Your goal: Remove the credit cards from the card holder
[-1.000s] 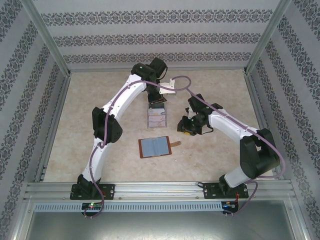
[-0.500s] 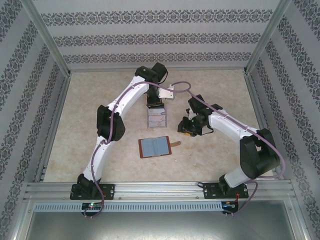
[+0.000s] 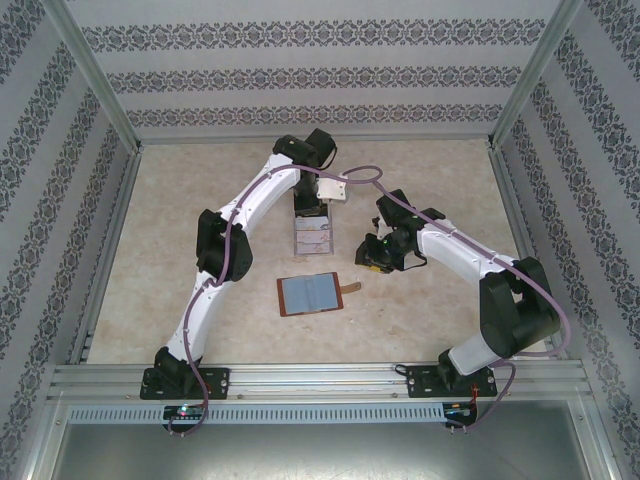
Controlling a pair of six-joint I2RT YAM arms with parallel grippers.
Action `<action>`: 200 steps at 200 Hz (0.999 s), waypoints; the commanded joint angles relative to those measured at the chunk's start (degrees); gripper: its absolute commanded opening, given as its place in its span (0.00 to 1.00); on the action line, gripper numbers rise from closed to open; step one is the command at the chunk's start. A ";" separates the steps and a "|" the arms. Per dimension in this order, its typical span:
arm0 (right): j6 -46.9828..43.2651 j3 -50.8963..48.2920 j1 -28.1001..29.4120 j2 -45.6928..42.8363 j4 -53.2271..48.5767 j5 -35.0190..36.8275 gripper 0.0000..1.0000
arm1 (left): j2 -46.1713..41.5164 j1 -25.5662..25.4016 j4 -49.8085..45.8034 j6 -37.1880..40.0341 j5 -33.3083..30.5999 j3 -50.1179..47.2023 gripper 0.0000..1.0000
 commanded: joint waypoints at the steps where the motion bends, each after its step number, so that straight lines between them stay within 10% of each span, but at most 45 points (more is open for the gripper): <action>1: 0.67 0.50 -0.23 -1.64 -0.58 0.83 0.33 | -0.12 0.51 2.69 -0.08 -2.68 1.69 0.21; 63: -0.60 0.80 -0.89 -1.65 -0.81 3.07 0.35 | -3.68 1.38 6.94 -6.30 -0.80 -0.50 0.36; 90: -2.86 1.51 -2.64 -0.22 -0.94 7.69 0.44 | -8.27 1.86 12.27 -11.03 -1.40 -8.73 0.76; 126: -8.63 3.12 -5.57 2.16 -0.55 14.71 0.69 | -18.88 2.77 27.22 -17.59 -3.65 -28.82 0.99; 149: -11.98 4.47 -7.69 3.64 0.38 19.89 0.97 | -26.48 4.43 38.25 -23.73 -4.87 -42.55 1.00; 200: -18.28 7.74 -11.45 6.88 2.81 31.41 0.98 | -41.12 9.89 54.31 -36.18 -10.86 -69.47 1.00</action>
